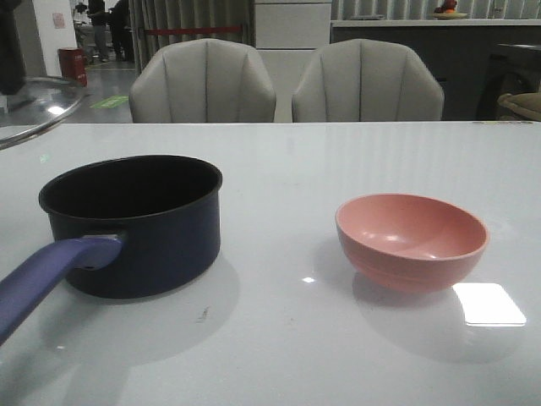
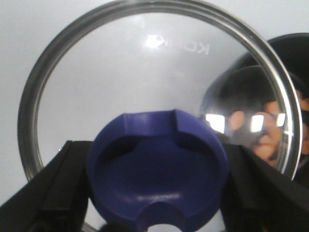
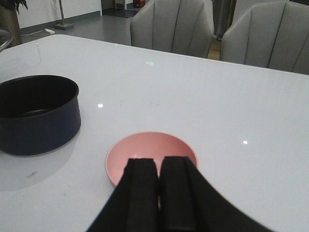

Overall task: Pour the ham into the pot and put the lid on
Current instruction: 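Lift the lid with the left gripper and carry it over the pot, then lower the lid onto the pot and open the left gripper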

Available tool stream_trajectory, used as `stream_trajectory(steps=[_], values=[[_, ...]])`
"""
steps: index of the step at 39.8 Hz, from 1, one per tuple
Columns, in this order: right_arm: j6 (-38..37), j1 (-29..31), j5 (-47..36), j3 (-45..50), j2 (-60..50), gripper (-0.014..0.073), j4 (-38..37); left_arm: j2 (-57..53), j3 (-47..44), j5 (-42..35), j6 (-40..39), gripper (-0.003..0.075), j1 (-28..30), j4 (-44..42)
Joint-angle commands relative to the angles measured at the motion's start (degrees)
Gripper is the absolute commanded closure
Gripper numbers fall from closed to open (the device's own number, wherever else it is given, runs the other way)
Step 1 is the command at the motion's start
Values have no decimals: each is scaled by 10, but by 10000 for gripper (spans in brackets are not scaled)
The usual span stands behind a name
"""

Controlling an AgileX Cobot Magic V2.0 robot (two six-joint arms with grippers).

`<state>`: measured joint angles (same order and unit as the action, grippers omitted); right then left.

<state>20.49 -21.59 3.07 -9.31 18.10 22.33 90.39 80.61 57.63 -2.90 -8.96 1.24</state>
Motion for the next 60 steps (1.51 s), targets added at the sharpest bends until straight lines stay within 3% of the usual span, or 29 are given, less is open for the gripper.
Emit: stream_trajectory(steps=[1, 13, 34, 60], values=[[7, 0, -37, -17, 1, 433, 2, -19, 50, -20, 7, 356, -57, 2], [7, 0, -37, -17, 1, 433, 2, 77, 151, 64, 7, 355, -136, 1], [7, 0, -37, -17, 1, 433, 2, 162, 187, 100, 7, 351, -149, 1], [7, 0, -37, -17, 1, 433, 2, 180, 188, 93, 7, 83, -149, 1]])
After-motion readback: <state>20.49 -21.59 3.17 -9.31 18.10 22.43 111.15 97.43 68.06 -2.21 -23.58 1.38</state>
